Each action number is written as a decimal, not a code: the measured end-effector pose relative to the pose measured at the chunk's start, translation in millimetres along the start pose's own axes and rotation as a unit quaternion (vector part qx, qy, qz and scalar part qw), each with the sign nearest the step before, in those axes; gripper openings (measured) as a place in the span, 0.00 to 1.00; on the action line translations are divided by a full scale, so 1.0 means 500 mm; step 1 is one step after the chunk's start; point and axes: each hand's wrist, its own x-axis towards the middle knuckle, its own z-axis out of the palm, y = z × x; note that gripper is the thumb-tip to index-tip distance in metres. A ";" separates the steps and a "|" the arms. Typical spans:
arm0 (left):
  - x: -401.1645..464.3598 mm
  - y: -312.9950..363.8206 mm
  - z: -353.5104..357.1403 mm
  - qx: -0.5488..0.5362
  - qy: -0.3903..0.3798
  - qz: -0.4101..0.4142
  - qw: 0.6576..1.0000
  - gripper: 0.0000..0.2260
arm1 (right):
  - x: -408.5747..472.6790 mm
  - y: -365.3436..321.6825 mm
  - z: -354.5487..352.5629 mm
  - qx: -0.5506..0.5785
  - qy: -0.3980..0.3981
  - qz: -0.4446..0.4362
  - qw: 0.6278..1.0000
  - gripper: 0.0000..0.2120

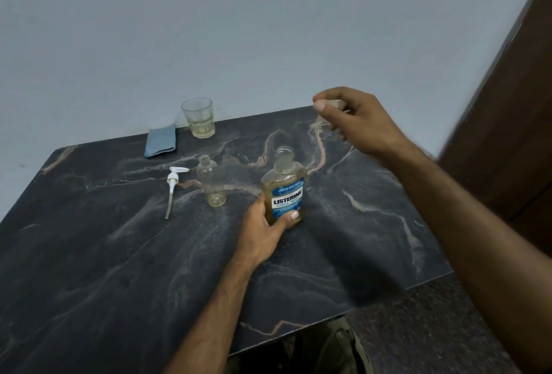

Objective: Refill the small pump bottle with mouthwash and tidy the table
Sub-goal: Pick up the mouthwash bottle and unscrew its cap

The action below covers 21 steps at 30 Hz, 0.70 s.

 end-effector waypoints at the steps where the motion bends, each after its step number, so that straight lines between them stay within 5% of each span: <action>1: 0.000 0.000 0.000 0.001 0.000 0.000 1.000 0.21 | 0.002 0.017 -0.001 0.015 0.015 0.016 1.000 0.10; 7: 0.000 0.002 -0.001 0.007 -0.002 -0.003 1.000 0.20 | 0.004 0.134 0.000 -0.009 0.092 0.073 0.993 0.16; 21: -0.002 0.004 -0.002 0.019 0.002 0.004 1.000 0.18 | -0.034 0.324 0.045 -0.129 0.136 0.118 0.975 0.19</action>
